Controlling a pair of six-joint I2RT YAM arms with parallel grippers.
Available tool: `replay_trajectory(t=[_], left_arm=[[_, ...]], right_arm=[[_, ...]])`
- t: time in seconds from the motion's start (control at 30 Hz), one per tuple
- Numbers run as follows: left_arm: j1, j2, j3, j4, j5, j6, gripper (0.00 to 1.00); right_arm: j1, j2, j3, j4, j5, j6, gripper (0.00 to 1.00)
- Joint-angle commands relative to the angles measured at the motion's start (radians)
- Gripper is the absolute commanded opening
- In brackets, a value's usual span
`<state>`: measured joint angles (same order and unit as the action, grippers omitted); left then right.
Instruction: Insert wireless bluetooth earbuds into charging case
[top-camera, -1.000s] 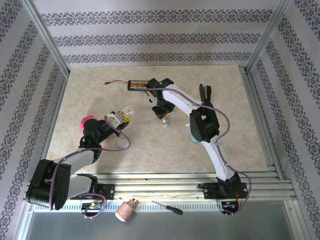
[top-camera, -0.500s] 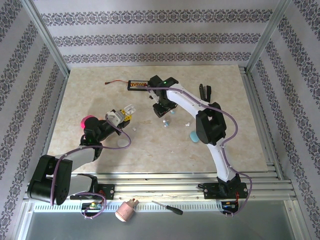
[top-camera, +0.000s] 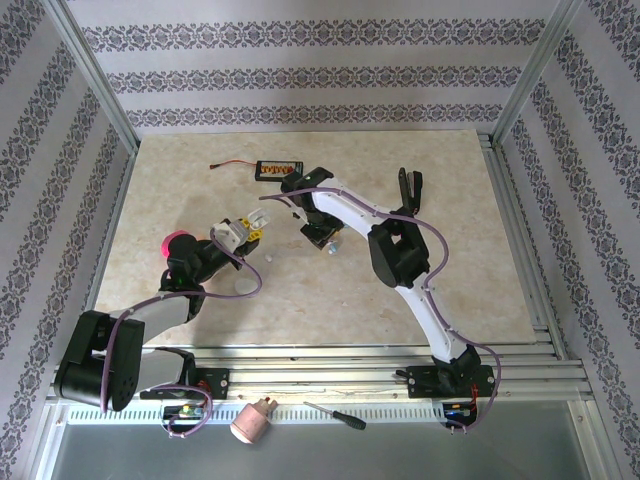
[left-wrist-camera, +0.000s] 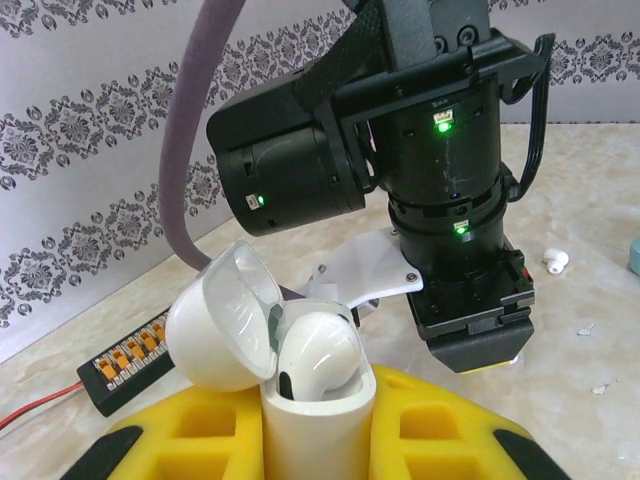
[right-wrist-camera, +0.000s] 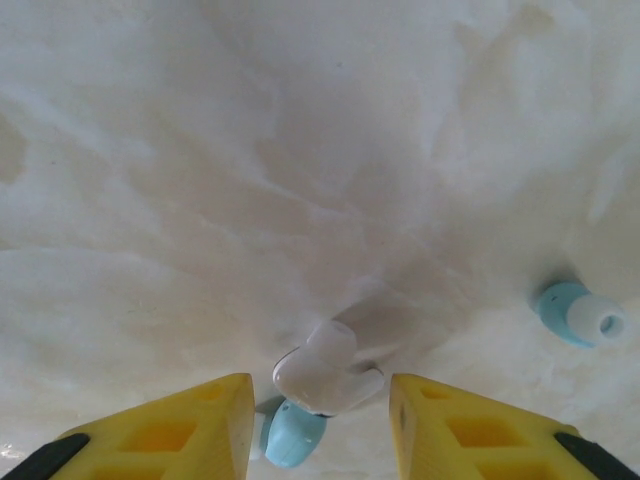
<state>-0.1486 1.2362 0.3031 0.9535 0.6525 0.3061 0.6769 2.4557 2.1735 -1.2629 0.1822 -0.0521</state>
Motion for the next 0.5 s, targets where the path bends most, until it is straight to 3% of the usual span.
replay_trajectory(t=[0.0,0.47], left_arm=[[0.01,-0.023,-0.01,0.041,-0.001,-0.005,0.0],[0.01,-0.026,-0.01,0.037,0.001,-0.005,0.0]], right_arm=[[0.006,0.032,0.034,-0.043,0.022,-0.015,0.39],[0.003,0.064,0.023,-0.023,0.02,-0.013,0.3]])
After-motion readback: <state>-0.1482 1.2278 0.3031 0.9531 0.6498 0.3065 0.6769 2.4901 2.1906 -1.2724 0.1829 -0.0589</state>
